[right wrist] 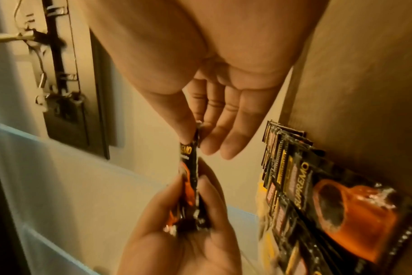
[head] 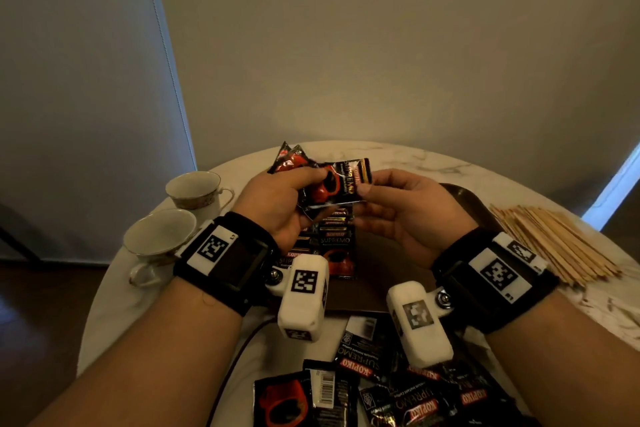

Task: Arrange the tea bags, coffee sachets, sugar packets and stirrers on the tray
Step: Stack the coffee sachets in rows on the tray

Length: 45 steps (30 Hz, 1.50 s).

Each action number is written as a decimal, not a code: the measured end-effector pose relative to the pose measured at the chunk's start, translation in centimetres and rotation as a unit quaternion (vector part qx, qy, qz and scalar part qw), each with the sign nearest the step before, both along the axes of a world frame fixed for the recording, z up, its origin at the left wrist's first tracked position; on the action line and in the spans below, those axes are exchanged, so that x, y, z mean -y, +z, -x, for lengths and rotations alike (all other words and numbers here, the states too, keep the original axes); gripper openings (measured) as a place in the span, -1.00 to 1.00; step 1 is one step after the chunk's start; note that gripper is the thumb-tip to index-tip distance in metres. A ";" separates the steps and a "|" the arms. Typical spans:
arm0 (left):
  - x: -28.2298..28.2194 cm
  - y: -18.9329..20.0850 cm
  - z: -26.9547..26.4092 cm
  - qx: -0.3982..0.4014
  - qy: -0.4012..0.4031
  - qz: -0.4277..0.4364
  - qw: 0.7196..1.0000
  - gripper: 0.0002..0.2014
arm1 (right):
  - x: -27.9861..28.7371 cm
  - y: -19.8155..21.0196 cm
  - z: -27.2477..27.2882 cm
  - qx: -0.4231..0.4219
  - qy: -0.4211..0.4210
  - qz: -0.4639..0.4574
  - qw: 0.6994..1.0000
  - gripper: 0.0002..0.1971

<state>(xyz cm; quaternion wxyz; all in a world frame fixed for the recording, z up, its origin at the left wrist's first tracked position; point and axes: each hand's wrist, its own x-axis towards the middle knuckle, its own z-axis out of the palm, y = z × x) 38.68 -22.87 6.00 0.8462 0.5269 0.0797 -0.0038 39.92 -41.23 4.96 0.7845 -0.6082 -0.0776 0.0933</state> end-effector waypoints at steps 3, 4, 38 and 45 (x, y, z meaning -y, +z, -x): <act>0.0 -0.3 1.3 0.003 -0.042 -0.059 0.997 -0.74 | 0.6 -0.4 -0.3 -0.021 -0.035 -0.045 0.998 -0.88; 0.1 -0.4 1.7 0.007 -0.060 -0.074 0.995 -0.68 | 0.7 -0.5 -0.3 -0.022 -0.036 -0.052 0.998 -0.87; -2.3 -0.3 1.6 -0.016 0.080 -0.040 0.996 -0.94 | 0.2 -3.2 -0.6 -0.170 0.007 0.230 0.958 -0.91; -1.8 -0.4 1.7 -0.006 0.048 -0.050 0.998 -0.82 | 0.1 -3.1 -0.7 -0.164 0.017 0.239 0.957 -0.84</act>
